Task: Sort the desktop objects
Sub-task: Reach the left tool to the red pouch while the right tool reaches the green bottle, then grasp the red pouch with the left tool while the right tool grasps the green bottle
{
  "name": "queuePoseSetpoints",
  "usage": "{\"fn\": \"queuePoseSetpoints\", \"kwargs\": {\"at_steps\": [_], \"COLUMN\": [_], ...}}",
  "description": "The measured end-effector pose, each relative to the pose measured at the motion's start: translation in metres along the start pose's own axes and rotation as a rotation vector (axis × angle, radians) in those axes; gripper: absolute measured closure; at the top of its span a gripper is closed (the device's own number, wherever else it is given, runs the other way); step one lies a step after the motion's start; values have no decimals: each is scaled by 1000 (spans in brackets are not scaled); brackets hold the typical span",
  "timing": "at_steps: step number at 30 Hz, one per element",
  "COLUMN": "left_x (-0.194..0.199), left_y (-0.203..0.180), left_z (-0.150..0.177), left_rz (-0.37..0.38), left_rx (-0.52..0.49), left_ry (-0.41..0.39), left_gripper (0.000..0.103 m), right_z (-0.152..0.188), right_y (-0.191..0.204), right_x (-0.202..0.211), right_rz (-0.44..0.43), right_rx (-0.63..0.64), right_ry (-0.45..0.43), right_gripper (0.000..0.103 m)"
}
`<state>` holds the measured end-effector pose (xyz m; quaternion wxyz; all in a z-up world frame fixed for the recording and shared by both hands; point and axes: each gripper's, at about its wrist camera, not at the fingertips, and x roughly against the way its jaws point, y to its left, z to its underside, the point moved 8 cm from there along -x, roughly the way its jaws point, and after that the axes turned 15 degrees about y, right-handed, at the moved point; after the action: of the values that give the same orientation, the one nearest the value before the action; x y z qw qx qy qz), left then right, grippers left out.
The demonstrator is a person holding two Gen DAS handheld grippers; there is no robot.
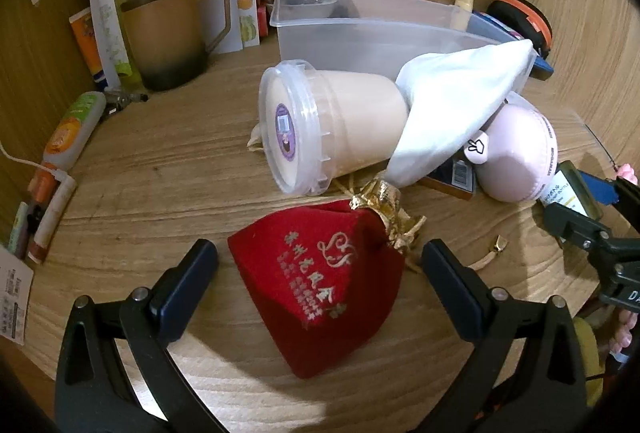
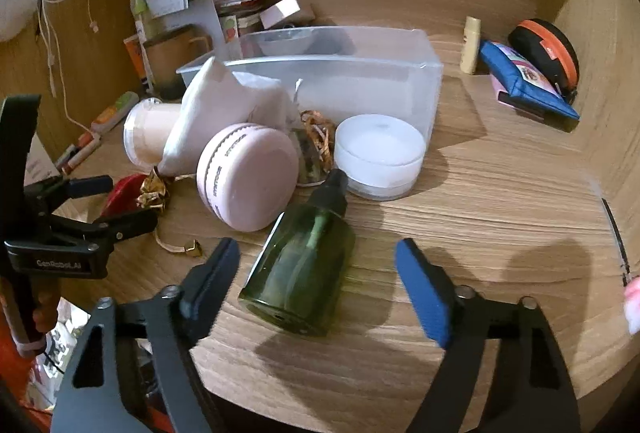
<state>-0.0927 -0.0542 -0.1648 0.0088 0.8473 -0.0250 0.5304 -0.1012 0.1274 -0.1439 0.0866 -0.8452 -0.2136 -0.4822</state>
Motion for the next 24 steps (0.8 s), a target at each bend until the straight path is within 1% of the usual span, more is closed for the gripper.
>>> {"fn": "queuePoseSetpoints", "kwargs": {"at_steps": [1, 3, 5, 7, 9, 10, 12, 13, 15, 16, 20, 22, 23, 24], "left_x": [0, 1, 3, 4, 5, 5, 6, 7, 8, 9, 10, 11, 12, 12], "left_y": [0, -1, -3, -4, -7, -8, -11, -12, -16, -18, -20, -21, -22, -22], "left_z": [0, 0, -1, -2, -3, -3, -4, -4, -4, -4, -3, -3, -2, -2], "left_rz": [2, 10, 8, 9, 12, 12, 16, 17, 22, 27, 30, 36, 45, 59], "left_rx": [1, -10, -19, -21, -30, -31, -40, -44, -53, -56, -51, -54, -53, -52], "left_ry": [-5, -30, -46, -53, -59, -63, -67, -67, -68, -69, -80, -83, -82, -80], "left_gripper": [0, 6, 8, 13, 22, 25, 33, 35, 47, 51, 55, 61, 65, 68], "right_z": [0, 3, 3, 3, 3, 3, 3, 3, 3, 4, 4, 4, 4, 4], "right_y": [0, 0, 0, -1, -4, -5, -6, -7, -8, -9, -10, -12, -13, -14], "right_x": [-1, -5, -5, -5, -4, -4, -4, -3, -3, -2, -1, 1, 3, 6], "right_rz": [1, -8, -15, -13, -17, -18, -20, -32, -45, -53, -92, -114, -120, -126], "right_rx": [3, 10, 9, 13, 10, 5, 0, -5, -15, -18, -19, -21, -23, -24], "right_ry": [-1, 10, 3, 0, -3, -6, -11, -16, -21, -23, -16, -17, -23, -32], "right_gripper": [41, 41, 43, 51, 56, 60, 65, 65, 65, 65, 65, 65, 65, 65]}}
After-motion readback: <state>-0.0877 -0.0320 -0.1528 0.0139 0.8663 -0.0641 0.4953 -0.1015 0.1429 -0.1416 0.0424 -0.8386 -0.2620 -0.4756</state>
